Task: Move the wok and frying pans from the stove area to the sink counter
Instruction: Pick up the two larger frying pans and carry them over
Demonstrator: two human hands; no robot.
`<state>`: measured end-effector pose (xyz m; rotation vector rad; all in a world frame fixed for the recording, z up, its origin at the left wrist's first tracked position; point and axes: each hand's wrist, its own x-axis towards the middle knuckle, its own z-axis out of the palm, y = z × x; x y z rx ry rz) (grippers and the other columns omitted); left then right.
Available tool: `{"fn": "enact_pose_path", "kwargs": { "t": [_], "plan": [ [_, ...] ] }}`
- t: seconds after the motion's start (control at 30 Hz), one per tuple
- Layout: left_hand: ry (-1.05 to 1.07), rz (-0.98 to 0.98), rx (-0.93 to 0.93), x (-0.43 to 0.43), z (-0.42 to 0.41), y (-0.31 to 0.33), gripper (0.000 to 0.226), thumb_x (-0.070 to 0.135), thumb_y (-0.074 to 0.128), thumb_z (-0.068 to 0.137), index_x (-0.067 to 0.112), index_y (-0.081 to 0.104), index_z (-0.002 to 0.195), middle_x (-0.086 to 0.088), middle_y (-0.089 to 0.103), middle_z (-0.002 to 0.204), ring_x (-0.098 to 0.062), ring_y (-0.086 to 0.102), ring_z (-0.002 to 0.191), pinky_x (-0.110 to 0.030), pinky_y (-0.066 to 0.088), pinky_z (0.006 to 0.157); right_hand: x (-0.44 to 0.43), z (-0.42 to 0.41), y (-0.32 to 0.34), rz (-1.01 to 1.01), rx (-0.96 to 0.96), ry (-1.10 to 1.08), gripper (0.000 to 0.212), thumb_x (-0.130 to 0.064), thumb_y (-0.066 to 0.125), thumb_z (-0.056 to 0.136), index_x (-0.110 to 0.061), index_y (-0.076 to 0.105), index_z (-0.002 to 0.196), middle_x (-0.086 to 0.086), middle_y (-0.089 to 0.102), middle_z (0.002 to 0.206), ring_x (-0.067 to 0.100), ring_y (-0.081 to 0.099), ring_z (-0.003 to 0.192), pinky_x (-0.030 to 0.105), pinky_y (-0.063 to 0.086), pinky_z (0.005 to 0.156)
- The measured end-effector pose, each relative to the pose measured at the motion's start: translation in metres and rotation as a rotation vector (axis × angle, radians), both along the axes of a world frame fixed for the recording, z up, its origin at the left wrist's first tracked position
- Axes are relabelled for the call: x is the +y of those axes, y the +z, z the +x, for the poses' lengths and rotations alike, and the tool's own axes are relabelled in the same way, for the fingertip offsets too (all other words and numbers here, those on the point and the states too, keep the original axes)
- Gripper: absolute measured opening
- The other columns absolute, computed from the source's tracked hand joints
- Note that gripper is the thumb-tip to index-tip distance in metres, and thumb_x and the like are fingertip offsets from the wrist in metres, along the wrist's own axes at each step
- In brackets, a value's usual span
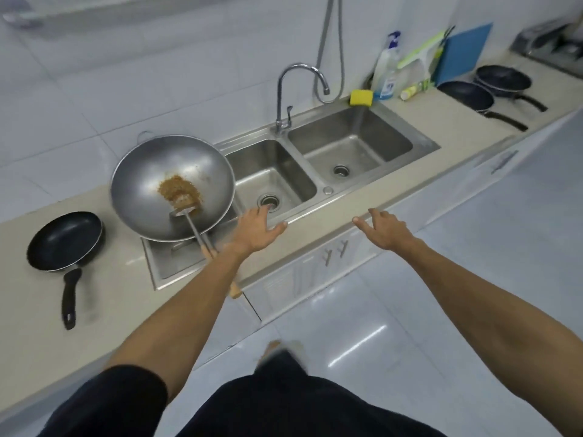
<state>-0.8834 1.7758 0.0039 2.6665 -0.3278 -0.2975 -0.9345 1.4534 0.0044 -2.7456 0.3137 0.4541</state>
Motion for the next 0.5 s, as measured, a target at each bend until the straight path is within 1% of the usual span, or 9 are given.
{"fn": "enact_pose_path", "kwargs": {
  "t": [0.1,0.2,0.3,0.4,0.5],
  "plan": [
    [-0.097,0.06,-0.035,-0.063,0.027,0.015,0.074,0.058,0.05,0.095,0.005,0.04,0.146,-0.017,0.047,0.148,-0.033,0.039,0.138,-0.045,0.029,0.115,-0.06,0.008,0.012,-0.053,-0.027,-0.087,0.089,-0.075,0.027,0.095,-0.008,0.037,0.153,0.024,0.044,0.155,0.044,0.045,0.138,0.058,0.034,0.11],
    [-0.183,0.098,-0.073,-0.124,0.053,0.024,0.073,0.059,0.048,0.095,0.006,0.042,0.145,-0.016,0.048,0.148,-0.033,0.04,0.137,-0.044,0.032,0.113,-0.112,0.017,0.02,-0.072,-0.044,-0.148,0.087,-0.073,0.027,0.096,-0.007,0.039,0.151,0.024,0.046,0.153,0.043,0.047,0.136,0.057,0.035,0.108],
    [-0.26,0.141,-0.093,-0.187,0.082,0.029,0.072,0.059,0.045,0.096,0.007,0.042,0.145,-0.016,0.047,0.148,-0.033,0.039,0.137,-0.046,0.032,0.112,-0.16,0.027,0.023,-0.073,-0.043,-0.195,0.085,-0.071,0.027,0.097,-0.007,0.039,0.151,0.024,0.045,0.155,0.043,0.046,0.136,0.056,0.034,0.109],
    [-0.33,0.176,-0.107,-0.254,0.113,0.028,0.072,0.059,0.043,0.097,0.006,0.041,0.145,-0.015,0.046,0.148,-0.032,0.037,0.137,-0.045,0.029,0.113,-0.213,0.039,0.023,-0.072,-0.029,-0.247,0.084,-0.071,0.027,0.098,-0.008,0.037,0.153,0.023,0.042,0.157,0.042,0.043,0.139,0.056,0.032,0.111],
    [-0.369,0.185,-0.11,-0.324,0.144,0.028,0.07,0.059,0.043,0.096,0.007,0.042,0.143,-0.014,0.046,0.148,-0.032,0.037,0.137,-0.045,0.028,0.113,-0.275,0.056,0.024,-0.088,-0.011,-0.284,0.083,-0.07,0.027,0.098,-0.008,0.037,0.153,0.023,0.042,0.157,0.041,0.043,0.14,0.056,0.033,0.112]
  ]
}}
